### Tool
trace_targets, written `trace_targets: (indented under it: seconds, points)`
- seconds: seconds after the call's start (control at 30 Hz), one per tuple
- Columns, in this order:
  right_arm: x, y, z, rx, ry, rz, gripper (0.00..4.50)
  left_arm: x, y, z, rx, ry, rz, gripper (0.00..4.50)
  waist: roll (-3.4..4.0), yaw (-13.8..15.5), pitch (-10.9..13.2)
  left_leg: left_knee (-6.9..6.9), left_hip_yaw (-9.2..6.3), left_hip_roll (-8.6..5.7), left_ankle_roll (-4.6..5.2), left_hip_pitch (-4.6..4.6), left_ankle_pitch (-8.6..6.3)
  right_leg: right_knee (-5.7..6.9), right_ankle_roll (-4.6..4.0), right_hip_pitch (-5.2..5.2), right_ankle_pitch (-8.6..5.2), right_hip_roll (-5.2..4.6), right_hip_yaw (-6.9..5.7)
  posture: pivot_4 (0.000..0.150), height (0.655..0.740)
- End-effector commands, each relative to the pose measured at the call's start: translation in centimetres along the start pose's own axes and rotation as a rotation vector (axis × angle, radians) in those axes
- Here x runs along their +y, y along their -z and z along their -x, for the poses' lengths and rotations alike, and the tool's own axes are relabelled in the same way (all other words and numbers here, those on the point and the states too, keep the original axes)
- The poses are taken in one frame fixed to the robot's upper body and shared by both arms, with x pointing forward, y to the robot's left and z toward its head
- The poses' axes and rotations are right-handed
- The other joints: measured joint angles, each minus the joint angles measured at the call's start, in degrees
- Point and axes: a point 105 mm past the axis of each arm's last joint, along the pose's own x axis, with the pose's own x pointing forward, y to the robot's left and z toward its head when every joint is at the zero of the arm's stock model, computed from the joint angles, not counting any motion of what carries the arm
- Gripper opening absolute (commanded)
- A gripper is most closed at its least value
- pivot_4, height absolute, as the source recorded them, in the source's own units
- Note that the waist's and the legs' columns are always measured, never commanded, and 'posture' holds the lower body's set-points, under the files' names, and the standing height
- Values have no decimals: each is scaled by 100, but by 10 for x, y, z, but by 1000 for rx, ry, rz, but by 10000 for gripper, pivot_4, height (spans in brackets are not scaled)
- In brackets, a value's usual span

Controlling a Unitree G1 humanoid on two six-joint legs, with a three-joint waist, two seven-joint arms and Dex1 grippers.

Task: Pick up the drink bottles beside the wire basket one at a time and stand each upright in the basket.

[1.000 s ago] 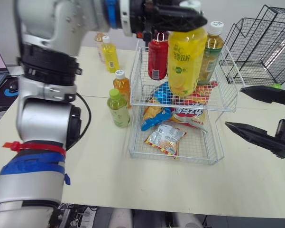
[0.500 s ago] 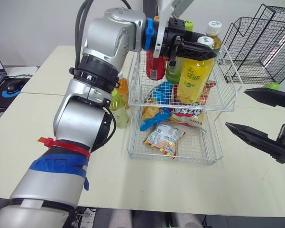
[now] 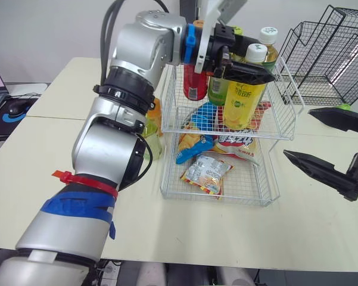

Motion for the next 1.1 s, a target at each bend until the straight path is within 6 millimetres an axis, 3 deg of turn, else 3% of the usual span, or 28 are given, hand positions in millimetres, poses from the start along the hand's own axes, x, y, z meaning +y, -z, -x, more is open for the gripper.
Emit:
trace_targets:
  seconds: [0.03,0.33,0.57,0.8,0.97,1.03,1.1]
  points:
    - [0,-6,0,-21,3,33,45000,-7,-29,16,-29,20,-90,44471,0,0,0,0,-1,0,0,0,0,0,-1,0,0,0,-1,1500,7207]
    - [-5,-6,-3,-30,6,52,45000,-21,-37,62,-16,0,-126,44471,3,1,-1,2,-1,2,-1,4,0,1,-3,5,1,0,-2,1500,7207]
    - [1,-6,-15,-87,-12,95,45000,-26,-30,107,-48,-162,-103,44471,6,-10,-3,2,-2,9,-1,10,1,5,-7,6,4,3,-3,1500,7207]
    - [29,-1,-41,-160,-176,86,45000,-23,-7,154,-56,-514,-97,44471,8,0,-5,6,-6,11,-2,15,2,11,-17,9,10,1,-5,1500,7207]
    - [40,4,-53,-188,-249,72,45000,-38,4,187,-36,-671,-45,44471,7,2,-5,8,-9,12,-4,13,2,15,-18,7,10,0,-9,1500,7207]
    - [43,10,-57,-179,-263,84,45000,-43,15,197,-20,-727,-15,44471,8,4,-5,7,-9,12,-4,14,2,15,-18,8,11,-2,-9,1500,7207]
    - [46,15,-59,-175,-276,96,45000,-51,39,209,23,-805,21,44471,9,16,-7,9,-10,13,-4,17,2,19,-18,10,11,-3,-13,1500,7207]
